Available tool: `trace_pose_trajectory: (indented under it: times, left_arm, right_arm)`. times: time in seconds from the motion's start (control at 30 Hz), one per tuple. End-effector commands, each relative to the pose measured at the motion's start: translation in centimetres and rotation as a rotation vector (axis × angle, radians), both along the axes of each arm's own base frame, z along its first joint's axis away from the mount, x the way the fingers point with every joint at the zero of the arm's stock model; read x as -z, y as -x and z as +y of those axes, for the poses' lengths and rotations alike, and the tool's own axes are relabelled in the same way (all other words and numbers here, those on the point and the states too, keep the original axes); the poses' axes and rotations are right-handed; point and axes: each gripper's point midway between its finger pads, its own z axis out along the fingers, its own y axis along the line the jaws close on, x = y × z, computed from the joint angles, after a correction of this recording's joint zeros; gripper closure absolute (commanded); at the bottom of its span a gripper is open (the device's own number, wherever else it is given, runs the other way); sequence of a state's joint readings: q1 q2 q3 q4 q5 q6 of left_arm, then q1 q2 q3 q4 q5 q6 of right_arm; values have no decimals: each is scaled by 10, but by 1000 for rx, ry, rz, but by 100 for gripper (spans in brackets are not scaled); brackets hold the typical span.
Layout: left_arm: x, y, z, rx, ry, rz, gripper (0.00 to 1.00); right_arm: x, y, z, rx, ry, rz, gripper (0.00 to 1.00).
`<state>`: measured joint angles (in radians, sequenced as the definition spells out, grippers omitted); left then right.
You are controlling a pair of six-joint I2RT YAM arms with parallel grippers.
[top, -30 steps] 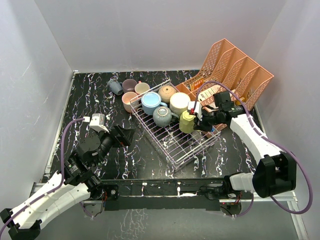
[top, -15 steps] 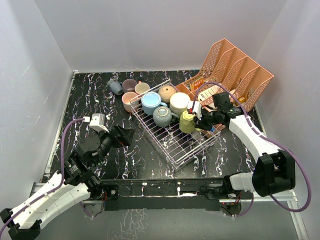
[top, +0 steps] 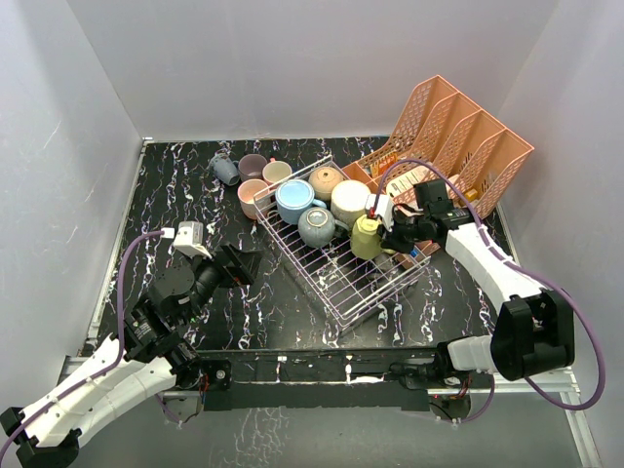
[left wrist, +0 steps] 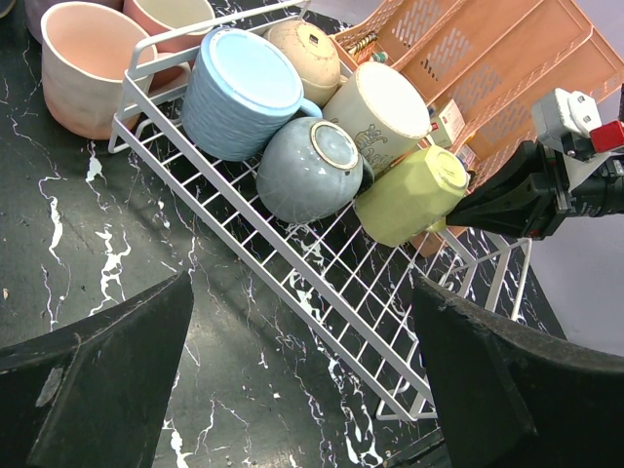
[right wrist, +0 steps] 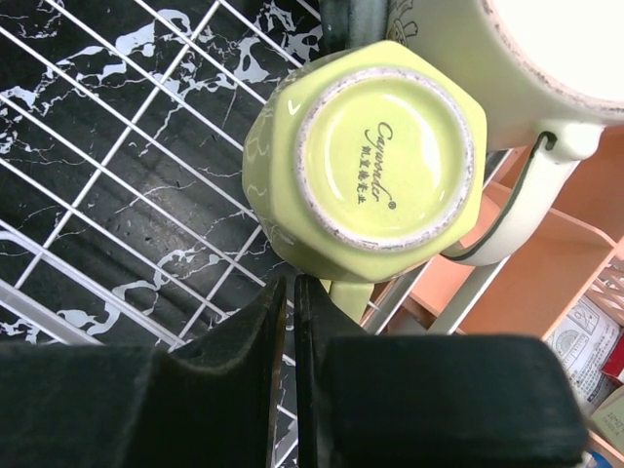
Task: Load the cups into the dish rack
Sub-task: Pick up the cup at the center of the board.
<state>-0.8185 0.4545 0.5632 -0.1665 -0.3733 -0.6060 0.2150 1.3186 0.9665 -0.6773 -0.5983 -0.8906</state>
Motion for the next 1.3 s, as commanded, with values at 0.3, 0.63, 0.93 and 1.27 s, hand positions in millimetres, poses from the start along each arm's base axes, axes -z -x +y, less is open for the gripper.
trace_pose_trajectory:
  times: [0.3, 0.63, 0.93, 1.27]
  left_arm:
    - [-16, 1, 2, -4, 27, -28, 8]
    - [-16, 1, 3, -4, 27, -30, 8]
    - [-16, 1, 2, -6, 26, -30, 8]
    - [-17, 0, 2, -5, 23, -33, 8]
  right_arm:
    - [-10, -36, -4, 83, 16, -97, 88]
    - [-13, -53, -10, 158, 32, -127, 88]
    - [-19, -63, -13, 217, 28, -150, 87]
    - [-27, -48, -11, 183, 14, -130, 84]
